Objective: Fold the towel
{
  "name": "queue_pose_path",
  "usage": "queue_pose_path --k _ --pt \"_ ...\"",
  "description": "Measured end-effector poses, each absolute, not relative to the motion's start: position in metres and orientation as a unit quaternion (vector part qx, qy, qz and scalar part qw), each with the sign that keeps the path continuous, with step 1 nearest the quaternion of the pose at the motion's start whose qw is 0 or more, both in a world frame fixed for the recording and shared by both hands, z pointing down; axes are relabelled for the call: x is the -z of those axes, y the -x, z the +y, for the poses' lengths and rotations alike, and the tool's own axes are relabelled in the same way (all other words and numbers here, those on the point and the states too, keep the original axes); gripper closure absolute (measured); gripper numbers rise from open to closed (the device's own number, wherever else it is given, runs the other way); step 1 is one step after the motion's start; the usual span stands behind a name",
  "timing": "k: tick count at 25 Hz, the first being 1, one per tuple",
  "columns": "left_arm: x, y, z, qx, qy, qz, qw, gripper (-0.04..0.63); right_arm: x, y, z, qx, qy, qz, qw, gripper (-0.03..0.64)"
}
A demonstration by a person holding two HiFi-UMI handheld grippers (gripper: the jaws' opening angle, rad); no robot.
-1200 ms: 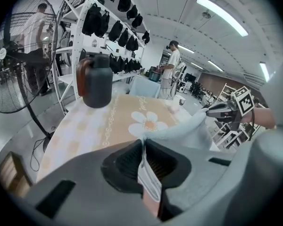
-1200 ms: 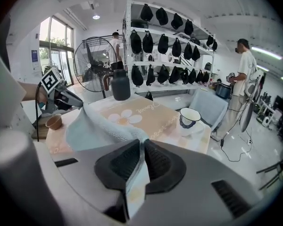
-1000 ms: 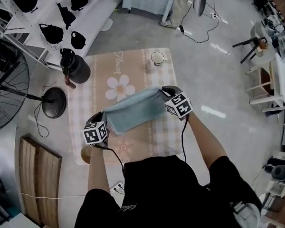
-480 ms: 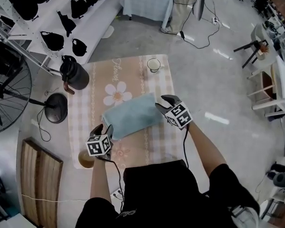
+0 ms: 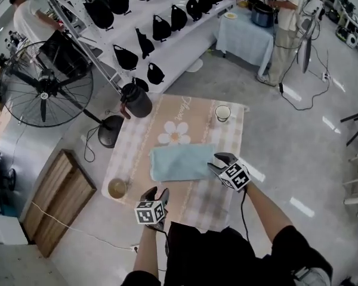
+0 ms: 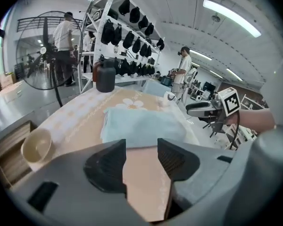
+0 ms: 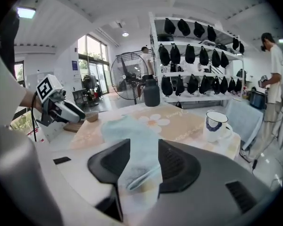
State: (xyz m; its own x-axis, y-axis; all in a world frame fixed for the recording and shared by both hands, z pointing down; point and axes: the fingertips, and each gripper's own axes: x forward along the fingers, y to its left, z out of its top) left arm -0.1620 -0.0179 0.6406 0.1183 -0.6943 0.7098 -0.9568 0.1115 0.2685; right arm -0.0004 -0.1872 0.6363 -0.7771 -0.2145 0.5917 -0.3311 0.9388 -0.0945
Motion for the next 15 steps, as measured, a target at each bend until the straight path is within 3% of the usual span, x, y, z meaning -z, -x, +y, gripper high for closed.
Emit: queue_pose_path --k 7,15 --pt "-0.616 0.106 0.048 -0.129 -0.604 -0.687 0.383 0.403 -0.610 0.006 -0.141 -0.077 -0.069 -0.955 0.279 0.443" --pt "-0.604 0.100 0.118 -0.062 -0.573 -0.727 0.372 0.403 -0.595 0.017 -0.081 -0.047 -0.027 -0.952 0.302 0.425"
